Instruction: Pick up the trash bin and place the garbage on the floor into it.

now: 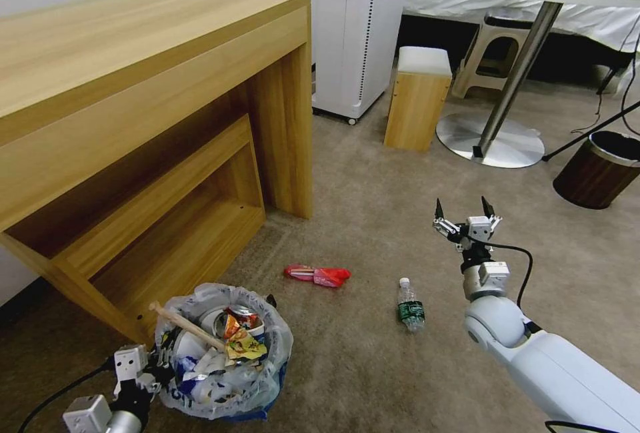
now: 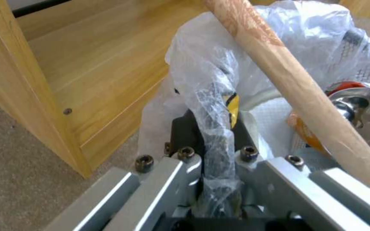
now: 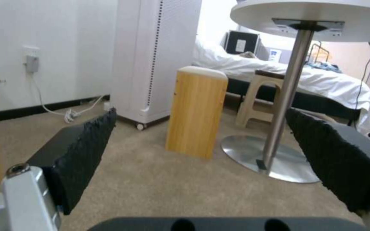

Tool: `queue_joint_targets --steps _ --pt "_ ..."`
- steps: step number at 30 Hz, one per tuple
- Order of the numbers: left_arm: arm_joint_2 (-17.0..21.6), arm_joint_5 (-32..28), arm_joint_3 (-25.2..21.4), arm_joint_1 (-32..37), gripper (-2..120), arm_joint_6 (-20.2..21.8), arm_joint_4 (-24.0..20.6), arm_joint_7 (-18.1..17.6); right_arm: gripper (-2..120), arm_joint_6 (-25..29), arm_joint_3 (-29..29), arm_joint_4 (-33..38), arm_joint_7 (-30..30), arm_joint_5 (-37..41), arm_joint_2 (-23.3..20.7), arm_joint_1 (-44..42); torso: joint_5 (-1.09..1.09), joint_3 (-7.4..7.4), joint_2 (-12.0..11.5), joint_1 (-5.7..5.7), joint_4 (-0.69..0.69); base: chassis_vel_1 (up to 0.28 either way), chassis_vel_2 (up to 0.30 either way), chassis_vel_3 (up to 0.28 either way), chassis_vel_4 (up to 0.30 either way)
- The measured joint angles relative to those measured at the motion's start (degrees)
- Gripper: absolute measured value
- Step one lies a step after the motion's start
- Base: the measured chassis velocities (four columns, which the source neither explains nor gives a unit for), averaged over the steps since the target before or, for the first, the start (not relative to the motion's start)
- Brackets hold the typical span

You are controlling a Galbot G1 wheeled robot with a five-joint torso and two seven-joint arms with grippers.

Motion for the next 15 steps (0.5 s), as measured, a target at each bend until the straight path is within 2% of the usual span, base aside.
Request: queue_joint_targets --steps 9,15 --pt "-0.2 0.0 0.0 0.2 3 0.0 -0.1 0.0 100 0.3 -0.4 -0.1 -0.5 0.1 0.3 0.1 0.0 0.0 0.0 0.0 0.0 -0.016 0.008 0.009 -0.013" --pt "-0.3 0.1 0.1 0.2 3 0.0 0.0 0.0 100 0.5 -0.7 -0.3 -0.5 0.1 0.4 0.3 0.0 -0.01 0.0 0.0 0.0 -0.125 0.101 0.132 -0.118"
